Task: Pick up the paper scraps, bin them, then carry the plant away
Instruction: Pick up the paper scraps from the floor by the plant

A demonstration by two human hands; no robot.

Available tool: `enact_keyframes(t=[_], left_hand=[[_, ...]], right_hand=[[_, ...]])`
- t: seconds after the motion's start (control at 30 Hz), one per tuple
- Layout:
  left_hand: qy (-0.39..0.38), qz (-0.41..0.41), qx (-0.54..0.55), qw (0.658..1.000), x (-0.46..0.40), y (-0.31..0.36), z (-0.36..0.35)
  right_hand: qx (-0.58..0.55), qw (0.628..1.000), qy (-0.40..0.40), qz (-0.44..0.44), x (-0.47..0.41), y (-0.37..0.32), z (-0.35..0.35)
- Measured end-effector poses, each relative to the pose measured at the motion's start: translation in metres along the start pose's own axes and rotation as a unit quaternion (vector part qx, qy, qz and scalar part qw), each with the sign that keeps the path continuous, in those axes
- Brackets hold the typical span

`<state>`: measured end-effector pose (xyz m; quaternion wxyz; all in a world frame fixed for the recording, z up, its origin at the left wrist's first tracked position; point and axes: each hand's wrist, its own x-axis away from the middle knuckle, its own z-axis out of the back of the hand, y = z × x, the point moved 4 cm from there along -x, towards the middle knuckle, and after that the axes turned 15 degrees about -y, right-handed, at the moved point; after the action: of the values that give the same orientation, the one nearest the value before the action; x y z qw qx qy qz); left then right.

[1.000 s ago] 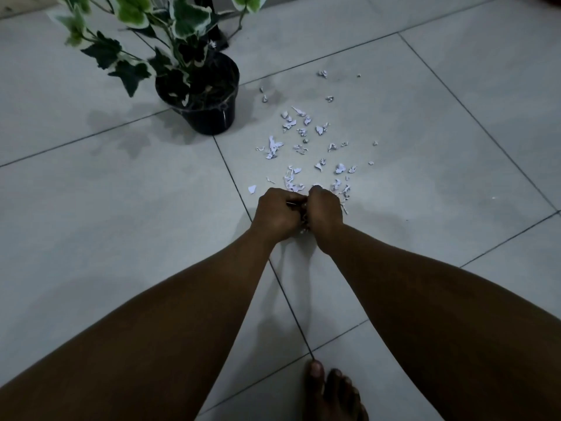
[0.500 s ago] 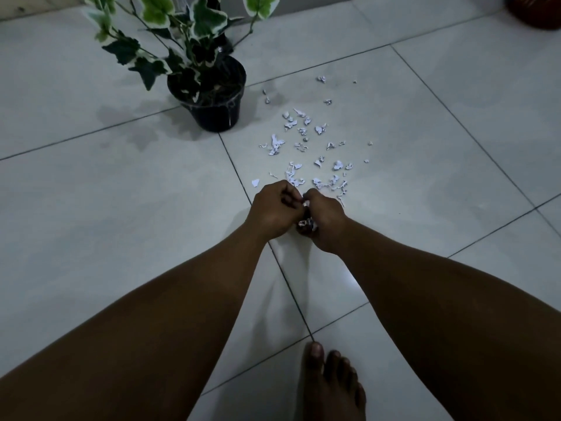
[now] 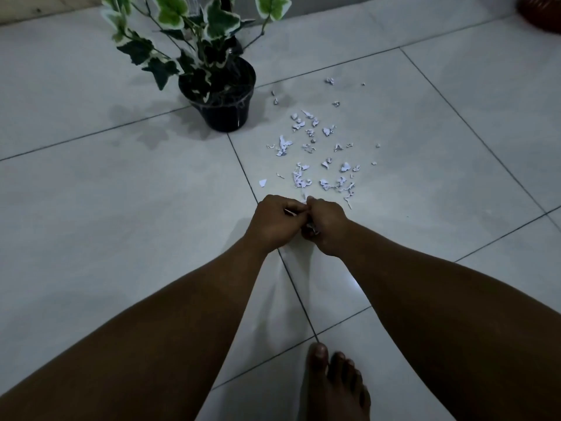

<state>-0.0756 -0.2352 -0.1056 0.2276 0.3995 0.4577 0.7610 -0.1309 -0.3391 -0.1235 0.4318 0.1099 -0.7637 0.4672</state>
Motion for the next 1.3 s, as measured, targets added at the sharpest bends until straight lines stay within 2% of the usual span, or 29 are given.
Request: enact_keyframes(t=[0.13,0.27,0.37,0.43,0.5,0.6,0.67,0.83,0.93,1.03,1.13,1.2,1.3], left_hand=[[0.048,0.019,0.008,0.999,-0.001,0.007,-0.001],[0.021,0.027,0.053,0.998,-0.005,0.002,0.001],[0.074,0.035,-0.05,0.995,-0.005,-0.006,0.011],[0.101,0.037,-0.106,0.989,-0.003,-0.01,0.018],[0.112,0.054,-0.135,0.983,-0.004,-0.014,0.025],[0.128,0.08,-0.196,0.969,-0.011,-0.017,0.034],[0.127,0.105,-0.213,0.963,-0.017,-0.017,0.041],[0.069,0.12,-0.257,0.956,-0.035,-0.016,0.048],[0.034,0.123,-0.288,0.949,-0.043,-0.017,0.046],[0.039,0.088,-0.302,0.948,-0.053,-0.019,0.043],[0.048,0.05,-0.285,0.956,-0.06,-0.017,0.046],[0.061,0.02,-0.247,0.967,-0.062,-0.014,0.048],[0.071,0.021,-0.183,0.98,-0.06,-0.014,0.051]], right_hand=[[0.044,0.999,0.02,-0.007,0.0,-0.002,-0.006],[0.108,0.99,0.087,0.006,-0.015,-0.002,0.011],[0.201,0.973,0.108,0.029,-0.021,-0.009,0.022],[0.309,0.942,0.122,0.046,-0.022,-0.02,0.025],[0.423,0.889,0.151,0.086,-0.02,-0.031,0.024],[0.524,0.82,0.181,0.146,-0.019,-0.039,0.02],[0.594,0.766,0.166,0.181,-0.03,-0.043,0.013],[0.694,0.67,0.113,0.241,-0.06,-0.062,0.0],[0.74,0.617,0.11,0.246,-0.075,-0.076,-0.002],[0.761,0.591,0.093,0.252,-0.088,-0.082,-0.004],[0.763,0.591,0.053,0.257,-0.094,-0.068,-0.013],[0.77,0.582,0.053,0.258,-0.092,-0.059,-0.015],[0.8,0.537,0.036,0.266,-0.088,-0.048,-0.012]])
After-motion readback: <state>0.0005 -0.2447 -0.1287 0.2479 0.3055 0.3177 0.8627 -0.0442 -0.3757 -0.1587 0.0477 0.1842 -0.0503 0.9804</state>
